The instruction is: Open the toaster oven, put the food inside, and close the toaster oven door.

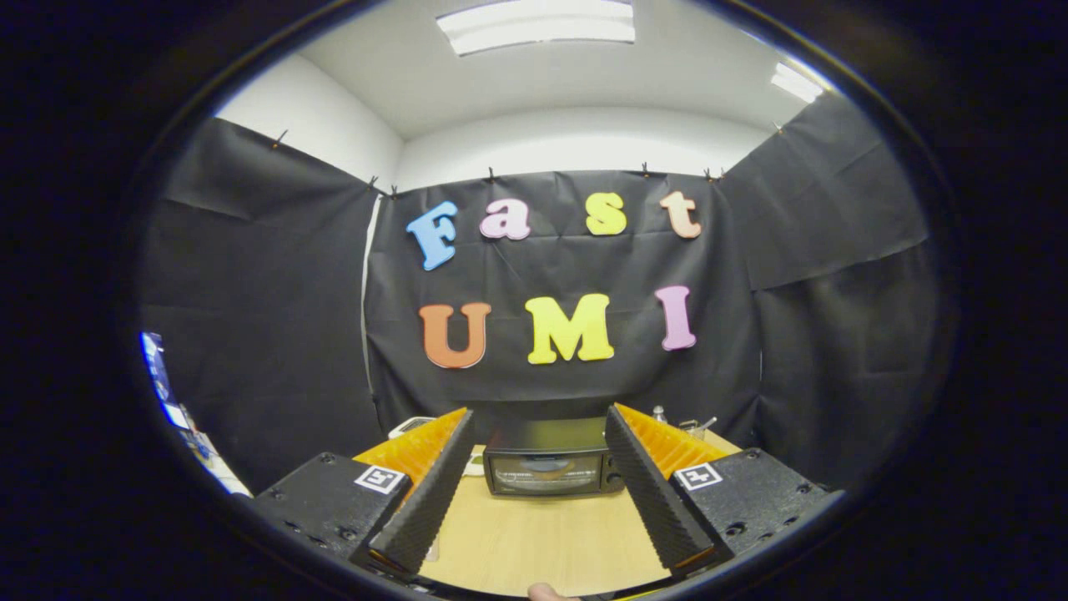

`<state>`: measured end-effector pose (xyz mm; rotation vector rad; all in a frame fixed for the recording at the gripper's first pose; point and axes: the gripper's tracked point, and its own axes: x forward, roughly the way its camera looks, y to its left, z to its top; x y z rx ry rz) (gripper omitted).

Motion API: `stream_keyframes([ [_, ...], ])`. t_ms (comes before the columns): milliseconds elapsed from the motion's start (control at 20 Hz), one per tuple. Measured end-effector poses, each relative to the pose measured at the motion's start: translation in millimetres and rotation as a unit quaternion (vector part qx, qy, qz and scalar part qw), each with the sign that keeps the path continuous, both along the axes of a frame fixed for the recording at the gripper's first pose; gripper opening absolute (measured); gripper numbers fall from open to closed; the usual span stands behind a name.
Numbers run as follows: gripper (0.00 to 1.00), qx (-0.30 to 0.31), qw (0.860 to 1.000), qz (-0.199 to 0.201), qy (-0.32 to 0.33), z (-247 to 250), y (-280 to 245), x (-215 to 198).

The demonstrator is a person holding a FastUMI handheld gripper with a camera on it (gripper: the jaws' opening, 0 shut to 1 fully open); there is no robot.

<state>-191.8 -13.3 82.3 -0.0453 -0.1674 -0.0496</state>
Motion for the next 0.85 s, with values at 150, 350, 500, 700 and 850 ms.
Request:
stream_keyframes([
  [150, 1.00, 0.003, 1.000, 0.006, -0.010, -1, 9, -6],
  [350, 1.00, 0.006, 1.000, 0.007, -0.010, -4, 9, -9],
  [500, 1.00, 0.005, 1.000, 0.007, -0.009, -8, 7, -9],
  [700, 1.00, 0.000, 1.000, -0.018, 0.020, -31, -12, 0],
  [850, 1.00, -0.008, 1.000, 0.000, 0.006, -22, -2, 1],
])
